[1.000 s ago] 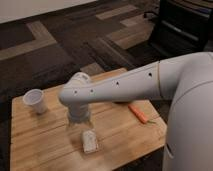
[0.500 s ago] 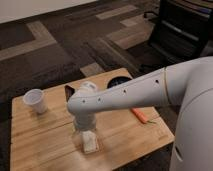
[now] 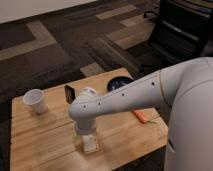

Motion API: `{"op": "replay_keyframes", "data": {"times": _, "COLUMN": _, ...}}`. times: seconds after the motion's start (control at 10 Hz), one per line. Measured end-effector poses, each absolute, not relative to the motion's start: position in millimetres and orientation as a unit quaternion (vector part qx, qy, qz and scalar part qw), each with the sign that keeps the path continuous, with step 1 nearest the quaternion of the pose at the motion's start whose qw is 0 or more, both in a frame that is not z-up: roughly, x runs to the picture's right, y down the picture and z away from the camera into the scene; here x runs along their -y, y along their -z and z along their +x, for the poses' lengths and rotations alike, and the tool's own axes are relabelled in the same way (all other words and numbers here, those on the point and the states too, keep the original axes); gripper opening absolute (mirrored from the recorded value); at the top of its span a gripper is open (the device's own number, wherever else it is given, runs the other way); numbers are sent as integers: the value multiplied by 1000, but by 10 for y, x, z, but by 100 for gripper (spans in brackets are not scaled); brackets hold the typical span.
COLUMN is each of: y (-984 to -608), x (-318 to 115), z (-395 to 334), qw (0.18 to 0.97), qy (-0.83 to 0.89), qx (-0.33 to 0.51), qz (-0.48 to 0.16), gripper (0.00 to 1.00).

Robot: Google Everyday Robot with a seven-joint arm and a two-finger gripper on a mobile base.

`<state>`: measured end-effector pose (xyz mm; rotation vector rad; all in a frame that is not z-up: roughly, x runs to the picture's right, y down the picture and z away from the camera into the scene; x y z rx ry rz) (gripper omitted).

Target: Place the white sponge in the ceramic bowl

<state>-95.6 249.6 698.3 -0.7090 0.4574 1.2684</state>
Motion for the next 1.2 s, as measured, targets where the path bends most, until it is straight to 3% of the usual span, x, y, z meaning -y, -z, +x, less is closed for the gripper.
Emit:
{"op": "replay_keyframes", "data": {"times": 0.8, "y": -7171, "x": -2558, "z": -858, "qw": 733, "qy": -564, "qx": -246, "qz": -291, "gripper": 63}}
{"op": "replay_keyframes", "data": {"times": 1.1, "y": -7165, "x": -2515, "z": -885, "qw": 733, "qy": -570, "qx": -240, "qz": -284, "gripper": 27}}
{"op": "replay_keyframes", "data": {"times": 1.2, "y": -7151, "x": -2500, "z": -896, "qw": 730, "qy": -574, "qx": -238, "qz": -285, "gripper": 20}}
